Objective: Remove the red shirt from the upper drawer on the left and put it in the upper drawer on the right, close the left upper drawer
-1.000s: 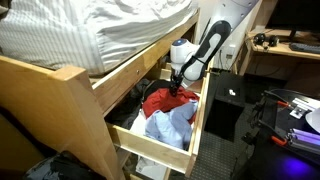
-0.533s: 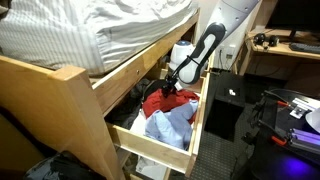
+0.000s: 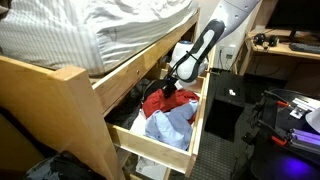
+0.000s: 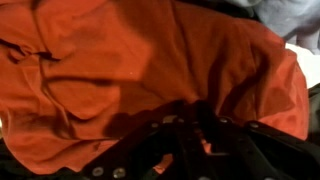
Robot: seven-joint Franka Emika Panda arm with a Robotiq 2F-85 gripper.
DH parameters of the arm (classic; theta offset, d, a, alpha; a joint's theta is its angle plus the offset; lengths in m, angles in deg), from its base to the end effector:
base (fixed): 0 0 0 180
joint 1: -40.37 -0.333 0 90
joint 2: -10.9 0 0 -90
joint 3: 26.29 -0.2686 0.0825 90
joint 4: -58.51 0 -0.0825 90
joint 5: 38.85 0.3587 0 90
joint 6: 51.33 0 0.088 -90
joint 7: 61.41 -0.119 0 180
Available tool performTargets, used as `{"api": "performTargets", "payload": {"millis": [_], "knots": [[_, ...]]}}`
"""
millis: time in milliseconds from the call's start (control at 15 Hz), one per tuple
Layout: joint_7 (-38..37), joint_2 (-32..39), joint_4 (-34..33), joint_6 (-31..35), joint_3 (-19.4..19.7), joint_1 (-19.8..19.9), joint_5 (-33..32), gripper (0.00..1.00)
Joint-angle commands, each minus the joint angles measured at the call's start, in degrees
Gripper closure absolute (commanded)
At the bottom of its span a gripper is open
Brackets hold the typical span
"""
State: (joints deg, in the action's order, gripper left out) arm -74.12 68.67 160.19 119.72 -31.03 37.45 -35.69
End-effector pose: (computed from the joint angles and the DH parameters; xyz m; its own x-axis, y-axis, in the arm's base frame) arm 0.5804 0.0749 0.0021 0.9654 -0.1948 0.1733 -0.1735 -0.9761 -0.1305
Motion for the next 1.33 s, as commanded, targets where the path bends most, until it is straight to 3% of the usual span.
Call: {"api": "performTargets", "payload": {"millis": [0,267,333,400,467,667,800,867,933,1267], "knots": [[1.3,0.9,-0.9,-0.4,-0.2,0.5,2.3,1.00],[0.6,0.7,-0.8,-1.5,1.2,-0.5,3.2,1.00],[-0.5,0.5,-0.8,-3.0,2.6,-1.6,3.4,0.74],[-0.7,0.4,-0.8,-3.9,3.4,-2.1,3.1,0.72],[0.5,0.3,-0.3,-1.6,1.9,-1.0,3.2,0.92],[0.3,0.4,-0.3,-2.6,3.0,-1.6,3.0,0.73],[0.2,0.4,-0.3,-2.7,3.0,-1.7,3.0,0.72],[0.2,0.4,-0.3,-2.7,3.0,-1.7,3.0,0.47],[-0.5,0.0,-0.1,-4.0,4.0,-2.5,2.9,0.46],[-4.5,-1.6,0.0,-17.6,8.6,-6.2,1.7,0.12]]}}
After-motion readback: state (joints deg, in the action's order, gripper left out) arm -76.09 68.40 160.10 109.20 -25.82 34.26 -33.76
